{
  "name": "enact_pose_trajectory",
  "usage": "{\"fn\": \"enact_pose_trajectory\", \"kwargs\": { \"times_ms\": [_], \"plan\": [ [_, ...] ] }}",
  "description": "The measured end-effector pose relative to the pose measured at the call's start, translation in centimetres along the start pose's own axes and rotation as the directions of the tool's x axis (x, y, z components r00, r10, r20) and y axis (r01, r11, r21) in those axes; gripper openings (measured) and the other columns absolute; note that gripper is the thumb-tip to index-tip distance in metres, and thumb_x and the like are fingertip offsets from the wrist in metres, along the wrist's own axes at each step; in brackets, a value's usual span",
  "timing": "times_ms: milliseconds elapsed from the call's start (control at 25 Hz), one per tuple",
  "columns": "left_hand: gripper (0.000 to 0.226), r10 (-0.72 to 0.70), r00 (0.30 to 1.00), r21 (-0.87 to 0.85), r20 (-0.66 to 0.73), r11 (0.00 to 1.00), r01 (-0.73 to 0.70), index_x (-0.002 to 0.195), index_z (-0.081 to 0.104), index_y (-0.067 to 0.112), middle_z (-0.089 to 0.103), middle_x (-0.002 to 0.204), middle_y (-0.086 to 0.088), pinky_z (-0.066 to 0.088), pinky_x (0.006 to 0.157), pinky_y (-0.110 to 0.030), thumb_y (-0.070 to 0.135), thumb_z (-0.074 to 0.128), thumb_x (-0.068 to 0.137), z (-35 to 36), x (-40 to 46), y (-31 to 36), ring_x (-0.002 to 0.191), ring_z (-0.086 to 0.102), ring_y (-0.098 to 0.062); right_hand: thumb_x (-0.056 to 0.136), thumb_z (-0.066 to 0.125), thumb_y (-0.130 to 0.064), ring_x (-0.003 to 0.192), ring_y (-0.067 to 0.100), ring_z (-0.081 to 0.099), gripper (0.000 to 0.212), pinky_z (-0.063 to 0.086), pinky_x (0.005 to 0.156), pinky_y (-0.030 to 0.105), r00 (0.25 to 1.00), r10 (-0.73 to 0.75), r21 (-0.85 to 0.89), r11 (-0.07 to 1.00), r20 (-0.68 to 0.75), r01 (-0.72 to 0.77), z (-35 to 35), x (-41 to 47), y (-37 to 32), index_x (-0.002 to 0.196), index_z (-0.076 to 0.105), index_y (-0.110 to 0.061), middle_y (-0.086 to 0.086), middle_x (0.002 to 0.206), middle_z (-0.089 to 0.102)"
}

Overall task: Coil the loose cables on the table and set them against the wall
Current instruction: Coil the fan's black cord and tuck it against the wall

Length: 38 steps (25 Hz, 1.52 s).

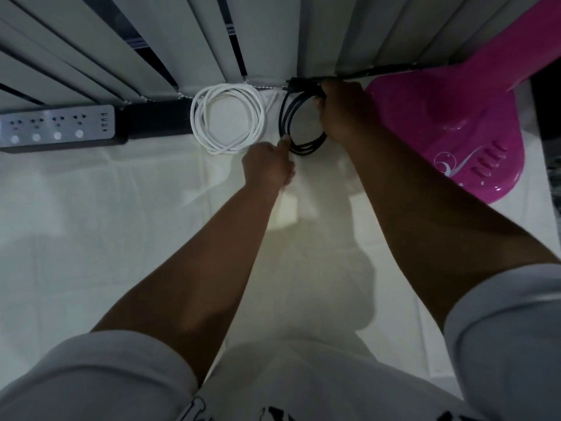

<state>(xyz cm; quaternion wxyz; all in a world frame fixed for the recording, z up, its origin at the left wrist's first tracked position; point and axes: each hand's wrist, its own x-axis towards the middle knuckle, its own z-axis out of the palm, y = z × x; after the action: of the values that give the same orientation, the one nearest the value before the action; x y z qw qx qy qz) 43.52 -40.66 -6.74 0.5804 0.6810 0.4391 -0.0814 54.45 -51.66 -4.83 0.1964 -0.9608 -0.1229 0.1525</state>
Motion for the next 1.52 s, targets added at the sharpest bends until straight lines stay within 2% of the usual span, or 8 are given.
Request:
{"fn": "enact_pose_trajectory", "kwargs": {
  "times_ms": [80, 160, 240, 320, 600, 840, 1160, 1520],
  "plan": [
    [0.023, 0.295, 0.955, 0.219, -0.033, 0.934, -0.281, 0.077, 0.056, 0.012, 0.069, 0.075, -0.015, 0.057, 0.066, -0.038, 0.03, 0.063, 0.089, 0.0, 0.5, 0.2, 0.072, 0.069, -0.034, 0.102, 0.042, -0.023, 0.105, 0.027, 0.06, 0.027, 0.04, 0.077, 0.029, 1.0, -0.014, -0.013, 1.0, 0.024, 0.014, -0.3, 0.7, 0.0, 0.114, 0.06, -0.007, 0.015, 0.117, 0.063],
    [0.022, 0.51, 0.855, 0.416, 0.093, 0.761, -0.498, 0.105, 0.061, 0.016, 0.069, 0.095, -0.01, 0.048, 0.074, -0.027, 0.026, 0.064, 0.086, 0.4, 0.5, 0.5, 0.09, 0.066, -0.028, 0.102, 0.042, -0.021, 0.105, 0.029, 0.06, 0.027, 0.039, 0.076, 0.029, 0.999, -0.016, -0.047, 0.999, 0.044, 0.018, -0.4, 1.2, -0.1, 0.114, 0.061, -0.006, 0.016, 0.118, 0.063],
    [0.045, 0.5, 0.83, 0.559, 0.248, 0.625, -0.544, 0.132, 0.055, 0.017, 0.064, 0.119, -0.013, 0.046, 0.089, -0.029, 0.025, 0.062, 0.088, 1.0, 1.2, 0.4, 0.109, 0.06, -0.027, 0.1, 0.048, -0.02, 0.108, 0.031, 0.061, 0.025, 0.044, 0.08, 0.03, 0.999, -0.011, -0.058, 0.998, 0.05, 0.014, -0.4, 1.7, -0.4, 0.116, 0.063, -0.007, 0.018, 0.12, 0.063],
    [0.048, 0.475, 0.838, 0.637, 0.268, 0.566, -0.524, 0.136, 0.051, 0.01, 0.056, 0.129, -0.017, 0.043, 0.097, -0.034, 0.019, 0.059, 0.09, 1.2, 1.6, 0.4, 0.119, 0.054, -0.031, 0.098, 0.054, -0.023, 0.116, 0.033, 0.059, 0.029, 0.048, 0.091, 0.035, 1.0, -0.012, -0.05, 0.999, 0.017, 0.013, -0.3, 1.8, -0.7, 0.122, 0.062, -0.009, 0.017, 0.127, 0.061],
    [0.034, 0.447, 0.859, 0.618, 0.25, 0.609, -0.497, 0.119, 0.054, 0.003, 0.057, 0.121, -0.019, 0.046, 0.089, -0.037, 0.013, 0.057, 0.086, 1.2, 1.6, 1.3, 0.11, 0.057, -0.035, 0.097, 0.053, -0.031, 0.119, 0.029, 0.055, 0.032, 0.045, 0.098, 0.041, 0.976, -0.113, 0.063, 0.99, -0.188, 0.127, 0.1, 0.5, 0.3, 0.123, 0.064, -0.016, 0.014, 0.126, 0.06],
    [0.071, 0.381, 0.906, 0.564, 0.182, 0.714, -0.414, 0.142, 0.039, 0.006, 0.058, 0.133, -0.017, 0.037, 0.093, -0.026, 0.019, 0.071, 0.081, 0.9, 2.4, 1.9, 0.123, 0.052, -0.031, 0.1, 0.043, -0.034, 0.103, 0.033, 0.059, 0.037, 0.044, 0.082, 0.04, 0.92, -0.197, -0.064, 0.98, -0.338, 0.186, -0.5, -0.4, 1.2, 0.109, 0.068, -0.008, 0.018, 0.113, 0.063],
    [0.079, 0.384, 0.908, 0.562, 0.166, 0.72, -0.407, 0.143, 0.037, 0.008, 0.06, 0.13, -0.016, 0.039, 0.089, -0.026, 0.022, 0.077, 0.075, 0.9, 3.0, 1.5, 0.12, 0.055, -0.031, 0.1, 0.047, -0.025, 0.096, 0.04, 0.057, 0.034, 0.041, 0.073, 0.042, 0.947, -0.311, -0.114, 0.947, -0.086, 0.3, -0.2, -0.8, 2.2, 0.092, 0.064, 0.003, 0.027, 0.103, 0.061],
    [0.074, 0.43, 0.894, 0.403, 0.129, 0.801, -0.443, 0.132, 0.043, 0.01, 0.061, 0.123, -0.01, 0.043, 0.081, -0.024, 0.023, 0.082, 0.07, 0.8, 2.8, 1.1, 0.11, 0.059, -0.026, 0.094, 0.047, -0.026, 0.096, 0.041, 0.06, 0.035, 0.044, 0.074, 0.043, 0.935, -0.341, -0.208, 0.926, -0.095, 0.316, -0.4, -0.1, -0.2, 0.09, 0.065, 0.004, 0.028, 0.103, 0.063]
  ]
}}
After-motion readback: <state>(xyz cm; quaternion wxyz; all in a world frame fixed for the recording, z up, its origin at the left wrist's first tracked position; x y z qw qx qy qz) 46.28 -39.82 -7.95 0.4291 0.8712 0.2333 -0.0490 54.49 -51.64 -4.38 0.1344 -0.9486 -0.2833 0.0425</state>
